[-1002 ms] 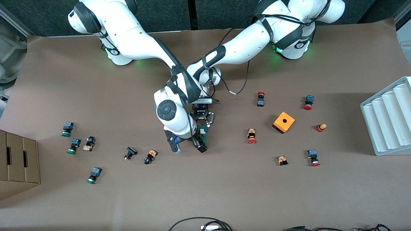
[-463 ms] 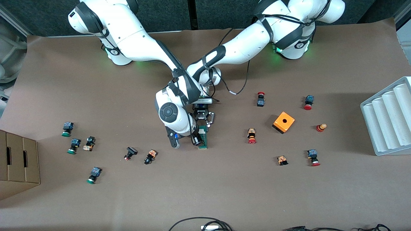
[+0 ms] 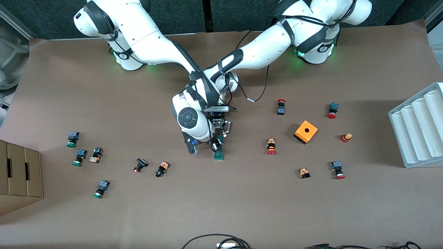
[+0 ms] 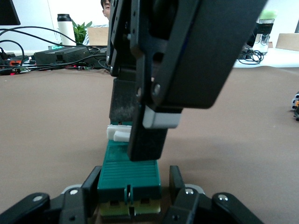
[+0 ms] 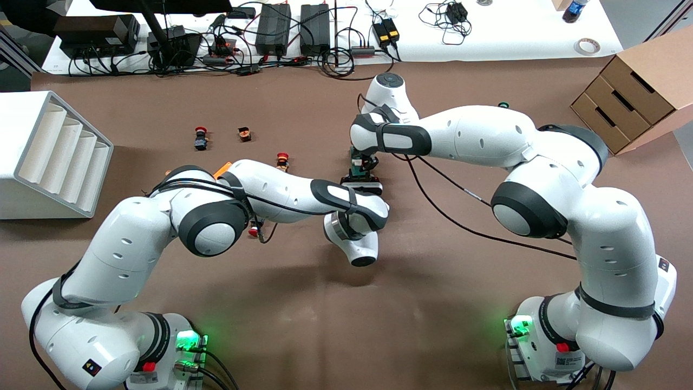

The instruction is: Close load switch with both arms

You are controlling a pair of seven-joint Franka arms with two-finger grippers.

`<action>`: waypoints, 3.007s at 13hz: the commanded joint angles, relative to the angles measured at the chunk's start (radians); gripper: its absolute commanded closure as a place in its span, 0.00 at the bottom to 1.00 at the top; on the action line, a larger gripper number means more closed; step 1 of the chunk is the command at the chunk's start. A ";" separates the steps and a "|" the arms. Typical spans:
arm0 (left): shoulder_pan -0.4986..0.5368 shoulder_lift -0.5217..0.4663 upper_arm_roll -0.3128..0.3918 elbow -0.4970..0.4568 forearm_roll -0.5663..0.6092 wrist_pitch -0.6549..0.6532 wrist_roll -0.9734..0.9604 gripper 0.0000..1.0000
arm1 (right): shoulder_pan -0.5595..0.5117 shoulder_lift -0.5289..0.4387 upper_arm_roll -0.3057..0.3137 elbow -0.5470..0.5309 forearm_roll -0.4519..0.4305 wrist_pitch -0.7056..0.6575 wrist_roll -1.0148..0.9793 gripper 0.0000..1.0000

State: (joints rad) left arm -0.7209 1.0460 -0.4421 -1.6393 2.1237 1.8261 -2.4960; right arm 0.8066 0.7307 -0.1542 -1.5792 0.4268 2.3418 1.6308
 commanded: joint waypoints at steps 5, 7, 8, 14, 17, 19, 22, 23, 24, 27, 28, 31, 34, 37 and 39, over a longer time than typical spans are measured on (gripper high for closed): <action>-0.011 0.019 0.033 -0.011 0.012 -0.013 -0.015 0.37 | 0.016 -0.027 -0.007 -0.050 0.027 0.048 -0.005 0.39; -0.011 0.017 0.033 -0.016 0.012 -0.013 -0.014 0.37 | 0.017 -0.021 -0.005 -0.048 0.027 0.057 -0.005 0.39; -0.011 0.017 0.033 -0.016 0.012 -0.013 -0.014 0.37 | 0.017 -0.017 -0.005 -0.047 0.027 0.071 -0.003 0.39; -0.009 0.016 0.034 -0.027 0.013 -0.013 -0.015 0.37 | 0.029 0.001 -0.005 -0.041 0.026 0.105 -0.005 0.47; -0.009 0.014 0.034 -0.027 0.015 -0.013 -0.017 0.38 | 0.023 -0.001 -0.005 -0.038 0.027 0.103 -0.002 0.53; -0.009 0.014 0.034 -0.027 0.015 -0.013 -0.017 0.37 | 0.013 -0.007 -0.004 -0.025 0.027 0.088 -0.003 0.54; -0.009 0.014 0.034 -0.028 0.015 -0.013 -0.017 0.37 | -0.007 -0.008 -0.004 -0.004 0.027 0.050 -0.006 0.56; -0.009 0.014 0.034 -0.028 0.015 -0.013 -0.017 0.37 | -0.013 -0.008 -0.004 0.008 0.027 0.033 -0.008 0.56; -0.009 0.014 0.034 -0.028 0.015 -0.014 -0.017 0.37 | -0.023 -0.008 -0.002 0.021 0.027 0.018 -0.006 0.56; -0.011 0.016 0.034 -0.027 0.015 -0.027 -0.018 0.37 | -0.037 -0.008 -0.001 0.042 0.027 -0.013 -0.006 0.57; -0.011 0.016 0.034 -0.027 0.015 -0.027 -0.018 0.37 | -0.037 -0.008 -0.001 0.042 0.027 -0.013 -0.005 0.58; -0.011 0.016 0.034 -0.022 0.015 -0.027 -0.018 0.37 | -0.037 -0.007 -0.001 0.053 0.041 -0.015 -0.003 0.58; -0.009 0.016 0.034 -0.017 0.015 -0.027 -0.018 0.38 | -0.032 -0.013 -0.001 0.042 0.044 -0.015 -0.005 0.57; -0.009 0.016 0.034 -0.019 0.015 -0.027 -0.018 0.38 | -0.018 -0.017 0.002 0.009 0.044 -0.012 0.000 0.56; -0.009 0.017 0.034 -0.017 0.015 -0.027 -0.018 0.38 | -0.015 -0.020 0.015 -0.019 0.044 -0.007 0.000 0.56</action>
State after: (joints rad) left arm -0.7305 1.0459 -0.4235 -1.6500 2.1432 1.8091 -2.4960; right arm 0.7842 0.7245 -0.1430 -1.5628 0.4337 2.3378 1.6313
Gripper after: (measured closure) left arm 0.374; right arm 0.559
